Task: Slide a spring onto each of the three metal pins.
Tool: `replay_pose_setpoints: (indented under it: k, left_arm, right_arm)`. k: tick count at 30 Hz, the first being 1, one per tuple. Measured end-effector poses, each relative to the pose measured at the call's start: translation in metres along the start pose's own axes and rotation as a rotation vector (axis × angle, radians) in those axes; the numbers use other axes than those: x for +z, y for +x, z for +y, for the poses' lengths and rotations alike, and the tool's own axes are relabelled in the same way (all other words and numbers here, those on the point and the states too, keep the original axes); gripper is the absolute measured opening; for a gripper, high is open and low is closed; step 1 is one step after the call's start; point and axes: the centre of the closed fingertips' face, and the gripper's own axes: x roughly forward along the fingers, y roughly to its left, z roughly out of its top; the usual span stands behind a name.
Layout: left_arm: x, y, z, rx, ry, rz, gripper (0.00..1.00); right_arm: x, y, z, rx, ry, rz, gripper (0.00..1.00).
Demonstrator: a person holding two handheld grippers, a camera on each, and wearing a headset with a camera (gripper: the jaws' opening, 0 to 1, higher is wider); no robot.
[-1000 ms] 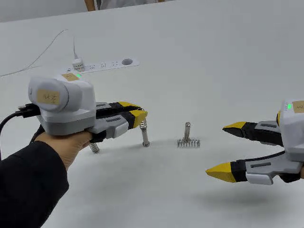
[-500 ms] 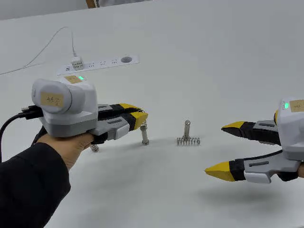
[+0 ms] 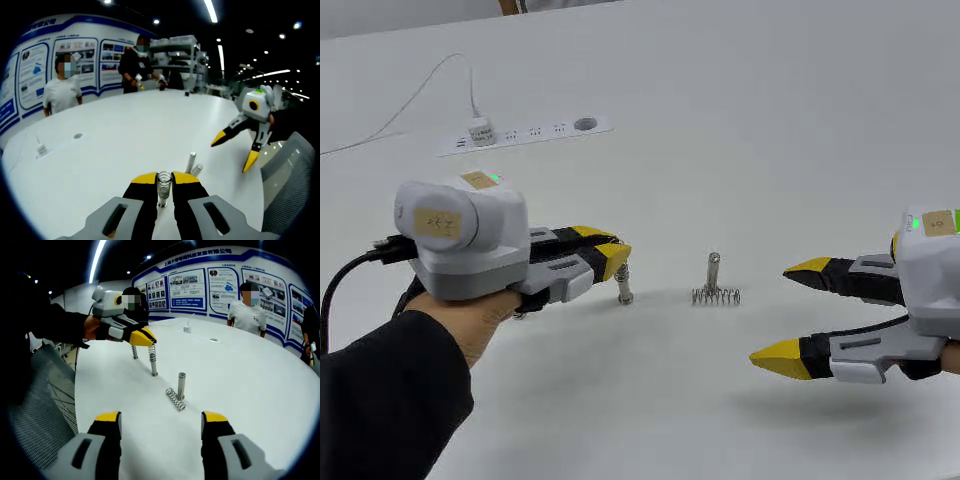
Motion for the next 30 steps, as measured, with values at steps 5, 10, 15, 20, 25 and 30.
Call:
replay_pose_setpoints:
  k: [5, 10, 15, 20, 25, 30]
  left_arm:
    - [-0.005, 0.003, -0.002, 0.002, 0.010, -0.002, 0.10]
    - [-0.012, 0.006, -0.001, 0.010, 0.008, 0.002, 0.10]
    - [-0.015, 0.008, -0.001, 0.014, 0.009, 0.006, 0.10]
    - [-0.022, 0.010, 0.000, 0.016, 0.010, 0.016, 0.10]
    - [-0.025, 0.012, -0.001, 0.014, 0.015, 0.026, 0.10]
    - [-0.030, 0.014, -0.001, 0.015, 0.026, 0.040, 0.10]
  right_arm:
    - [0.000, 0.000, 0.001, 0.004, -0.002, 0.002, 0.65]
    - [-0.001, 0.001, 0.001, 0.005, -0.002, 0.007, 0.65]
    - [-0.002, 0.001, 0.001, 0.009, -0.003, 0.014, 0.65]
    - [-0.004, 0.002, 0.001, 0.008, -0.015, 0.023, 0.64]
    - [-0.005, 0.003, 0.002, 0.011, -0.010, 0.024, 0.64]
    - [-0.006, 0.004, 0.003, 0.015, -0.006, 0.025, 0.64]
